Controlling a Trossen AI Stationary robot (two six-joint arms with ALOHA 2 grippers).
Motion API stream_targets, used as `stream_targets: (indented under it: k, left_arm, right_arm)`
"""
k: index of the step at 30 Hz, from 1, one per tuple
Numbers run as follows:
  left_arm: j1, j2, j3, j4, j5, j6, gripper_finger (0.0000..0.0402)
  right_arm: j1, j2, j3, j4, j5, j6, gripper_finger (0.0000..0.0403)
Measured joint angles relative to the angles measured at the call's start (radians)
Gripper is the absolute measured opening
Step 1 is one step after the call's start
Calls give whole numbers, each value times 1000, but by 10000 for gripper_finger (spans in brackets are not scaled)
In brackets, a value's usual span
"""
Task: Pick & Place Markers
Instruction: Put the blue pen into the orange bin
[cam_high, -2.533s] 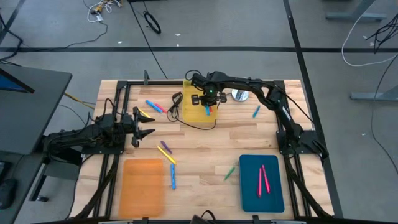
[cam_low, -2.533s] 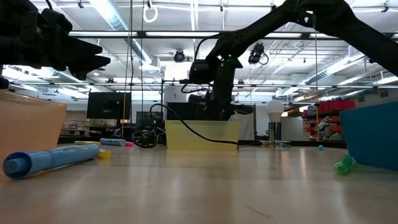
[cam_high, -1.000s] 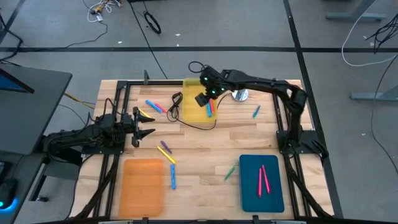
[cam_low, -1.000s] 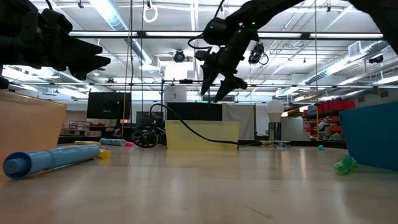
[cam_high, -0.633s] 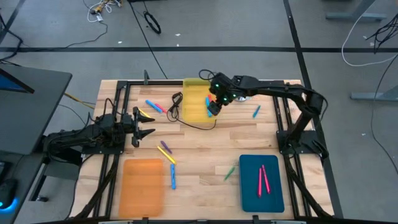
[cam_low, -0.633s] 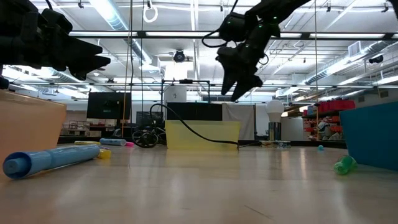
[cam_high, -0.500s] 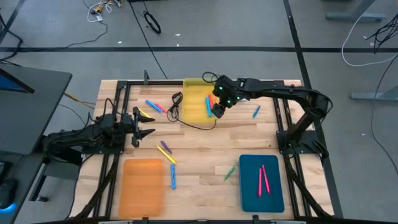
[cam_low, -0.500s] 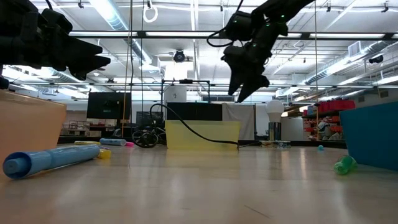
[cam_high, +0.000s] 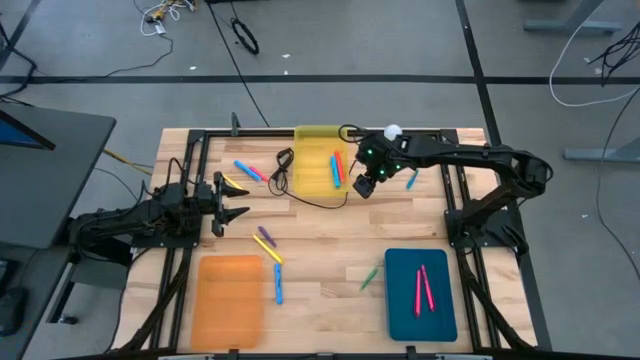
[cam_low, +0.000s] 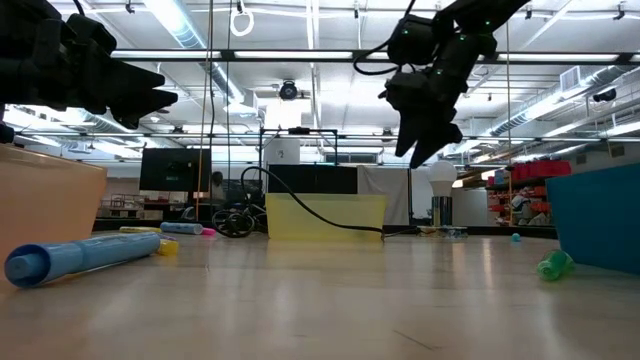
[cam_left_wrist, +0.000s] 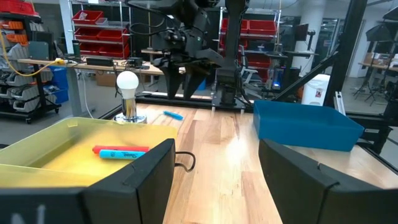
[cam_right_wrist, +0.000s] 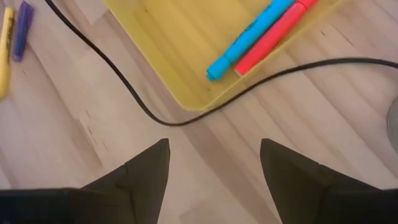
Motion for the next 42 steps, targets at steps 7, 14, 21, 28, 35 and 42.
stream_targets:
  k: [7, 14, 21, 28, 35, 42]
  left_arm:
    - [0, 0, 0, 0, 0, 0, 238]
    - [0, 0, 0, 1, 0, 0, 238]
    - [0, 0, 0, 2, 0, 0, 238]
    - [0, 0, 0, 2, 0, 0, 238]
    - [0, 0, 0, 2, 0, 0, 238]
    - [0, 0, 0, 2, 0, 0, 238]
  right_arm:
    - [-13, -20, -24, -2, -1, 220, 252]
    - [-55, -84, -55, -6, 6, 361, 252]
    - [-92, -121, -57, -49, 13, 466, 252]
    - [-122, -152, -57, -145, 88, 573, 252]
    - [-181, -153, -57, -203, 88, 679, 252]
    - [-235, -153, -57, -231, 89, 805, 252]
